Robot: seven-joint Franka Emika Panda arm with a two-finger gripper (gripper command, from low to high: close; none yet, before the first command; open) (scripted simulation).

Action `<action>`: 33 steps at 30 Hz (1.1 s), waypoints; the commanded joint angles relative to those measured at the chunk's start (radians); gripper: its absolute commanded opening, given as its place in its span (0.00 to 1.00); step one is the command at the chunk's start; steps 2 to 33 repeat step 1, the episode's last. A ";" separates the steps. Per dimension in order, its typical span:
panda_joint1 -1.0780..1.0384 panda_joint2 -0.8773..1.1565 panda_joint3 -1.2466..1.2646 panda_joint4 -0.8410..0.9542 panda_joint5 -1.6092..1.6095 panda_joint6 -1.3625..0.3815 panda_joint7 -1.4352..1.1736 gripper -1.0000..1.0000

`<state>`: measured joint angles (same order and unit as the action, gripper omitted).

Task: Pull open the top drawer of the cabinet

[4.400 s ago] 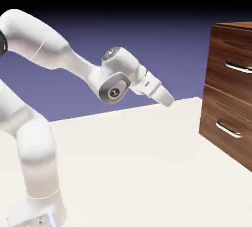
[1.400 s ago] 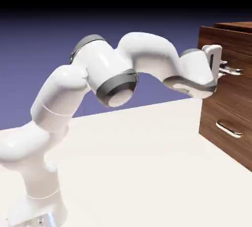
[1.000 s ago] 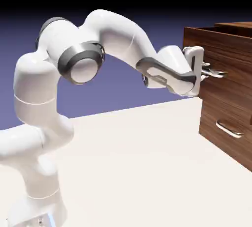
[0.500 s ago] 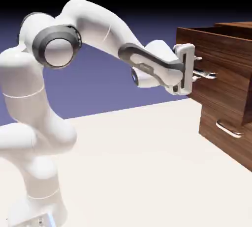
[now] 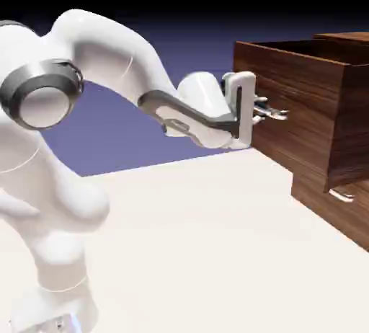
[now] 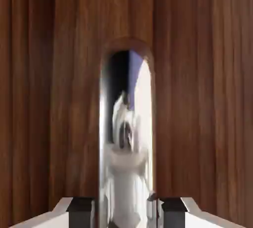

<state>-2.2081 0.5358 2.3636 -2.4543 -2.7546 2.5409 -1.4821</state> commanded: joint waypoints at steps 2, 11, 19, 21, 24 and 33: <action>-0.023 0.036 0.023 -0.034 0.014 -0.004 -0.024 1.00; -0.023 0.036 0.023 -0.034 0.014 -0.004 -0.024 1.00; -0.023 0.036 0.023 -0.034 0.014 -0.004 -0.024 1.00; -0.023 0.036 0.023 -0.034 0.014 -0.004 -0.024 1.00; -0.023 0.036 0.023 -0.034 0.014 -0.004 -0.024 1.00; -0.023 0.036 0.023 -0.034 0.014 -0.004 -0.024 1.00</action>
